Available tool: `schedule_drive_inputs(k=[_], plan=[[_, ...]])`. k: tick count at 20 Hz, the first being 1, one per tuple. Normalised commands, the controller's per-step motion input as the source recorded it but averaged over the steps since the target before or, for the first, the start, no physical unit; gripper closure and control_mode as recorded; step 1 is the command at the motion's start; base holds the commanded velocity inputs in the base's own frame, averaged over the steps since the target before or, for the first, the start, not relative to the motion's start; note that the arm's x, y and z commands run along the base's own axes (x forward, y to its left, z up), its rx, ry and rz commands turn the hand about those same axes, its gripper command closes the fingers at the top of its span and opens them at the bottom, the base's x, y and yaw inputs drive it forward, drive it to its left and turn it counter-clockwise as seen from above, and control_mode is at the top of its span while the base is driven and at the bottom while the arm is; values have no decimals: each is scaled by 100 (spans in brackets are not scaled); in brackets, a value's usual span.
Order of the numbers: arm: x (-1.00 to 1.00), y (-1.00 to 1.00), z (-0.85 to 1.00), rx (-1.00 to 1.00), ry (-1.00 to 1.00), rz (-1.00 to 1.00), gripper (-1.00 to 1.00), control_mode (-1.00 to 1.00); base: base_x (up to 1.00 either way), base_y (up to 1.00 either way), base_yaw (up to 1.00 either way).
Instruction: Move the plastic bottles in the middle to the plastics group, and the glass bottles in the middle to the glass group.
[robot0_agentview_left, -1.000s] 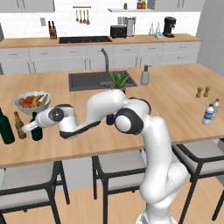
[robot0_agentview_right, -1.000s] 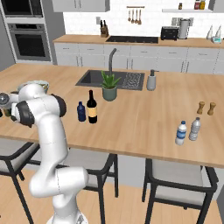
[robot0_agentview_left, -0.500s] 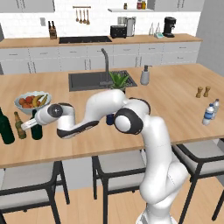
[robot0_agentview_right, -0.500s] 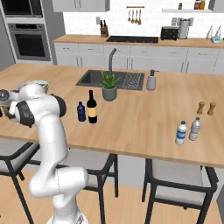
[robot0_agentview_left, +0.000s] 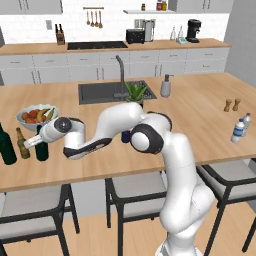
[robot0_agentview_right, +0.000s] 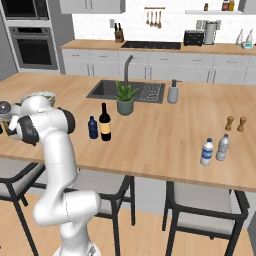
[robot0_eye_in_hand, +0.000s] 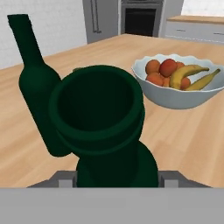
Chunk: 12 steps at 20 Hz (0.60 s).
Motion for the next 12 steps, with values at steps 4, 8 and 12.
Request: schedule_drive_inputs(k=[4, 8, 12], plan=[[0, 0, 0, 0, 9, 0, 100, -100, 0, 0, 0], [0, 0, 0, 0, 2, 0, 100, -100, 0, 0, 0], [4, 0, -8, 0, 0, 0, 100, -100, 0, 0, 0]])
